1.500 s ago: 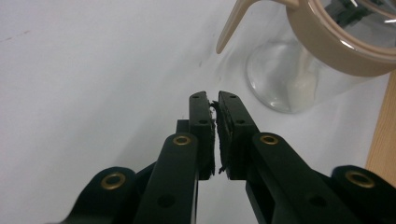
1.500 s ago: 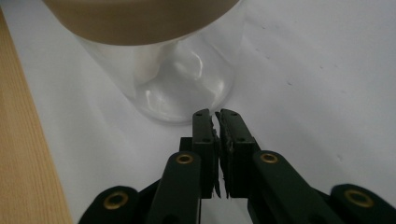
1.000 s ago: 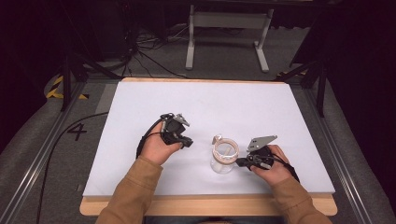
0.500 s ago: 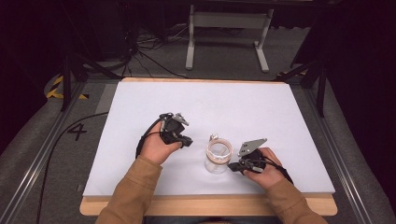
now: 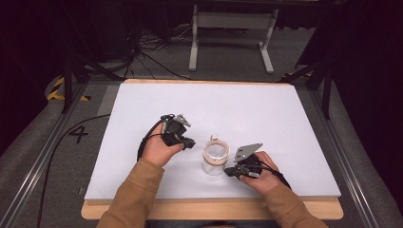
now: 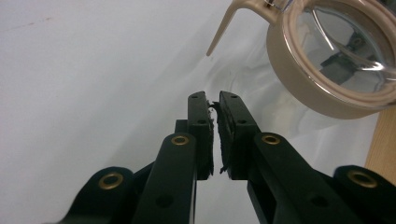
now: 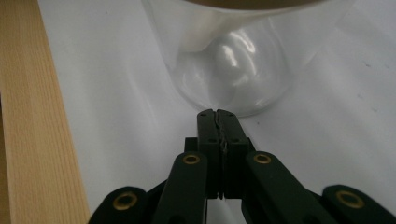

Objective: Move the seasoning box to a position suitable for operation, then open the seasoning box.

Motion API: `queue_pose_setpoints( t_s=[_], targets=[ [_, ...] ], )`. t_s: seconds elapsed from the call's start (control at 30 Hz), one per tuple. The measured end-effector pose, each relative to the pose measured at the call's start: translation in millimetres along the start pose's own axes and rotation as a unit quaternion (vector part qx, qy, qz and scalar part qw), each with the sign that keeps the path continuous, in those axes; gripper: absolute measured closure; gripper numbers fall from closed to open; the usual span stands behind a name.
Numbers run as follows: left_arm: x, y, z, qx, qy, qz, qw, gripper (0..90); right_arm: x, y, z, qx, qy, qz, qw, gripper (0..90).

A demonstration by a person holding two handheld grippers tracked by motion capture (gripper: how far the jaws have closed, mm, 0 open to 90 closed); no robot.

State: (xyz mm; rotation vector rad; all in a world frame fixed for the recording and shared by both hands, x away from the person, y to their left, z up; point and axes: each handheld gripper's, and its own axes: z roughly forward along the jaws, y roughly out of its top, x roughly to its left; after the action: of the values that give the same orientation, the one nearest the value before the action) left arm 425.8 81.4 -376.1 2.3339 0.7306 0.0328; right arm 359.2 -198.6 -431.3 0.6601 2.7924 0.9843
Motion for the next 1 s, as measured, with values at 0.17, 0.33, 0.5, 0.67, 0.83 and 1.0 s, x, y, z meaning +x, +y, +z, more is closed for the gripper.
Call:
queue_pose_setpoints(
  t_s=[0.17,0.33,0.5,0.67,0.83,1.0],
  targets=[
    [0.7,1.3,-3.3,-0.021,-0.005,-0.009,0.9997,84.0,-2.5,-3.1,-6.4,-0.015,-0.005,0.006,0.9999,89.6],
    [-2.3,9.5,-11.2,-0.075,-0.019,-0.008,0.9970,85.4,-10.6,-13.3,-22.9,-0.030,-0.028,0.027,0.9988,89.6],
    [-6.5,19.0,-6.3,-0.126,-0.031,0.001,0.9915,86.6,-12.0,-20.5,-37.9,-0.045,-0.044,0.039,0.9973,89.7],
    [-7.5,22.4,8.3,-0.174,-0.051,-0.018,0.9832,86.2,-10.0,-24.5,-40.0,-0.045,-0.050,0.041,0.9969,89.7],
    [-11.3,24.7,20.6,-0.184,-0.046,-0.018,0.9816,87.5,-5.8,-24.5,-38.1,-0.042,-0.048,0.036,0.9974,89.7],
    [-11.8,24.5,24.1,-0.200,-0.048,-0.023,0.9784,88.1,-4.5,-24.3,-38.7,-0.046,-0.046,0.035,0.9973,89.7]
  ],
)
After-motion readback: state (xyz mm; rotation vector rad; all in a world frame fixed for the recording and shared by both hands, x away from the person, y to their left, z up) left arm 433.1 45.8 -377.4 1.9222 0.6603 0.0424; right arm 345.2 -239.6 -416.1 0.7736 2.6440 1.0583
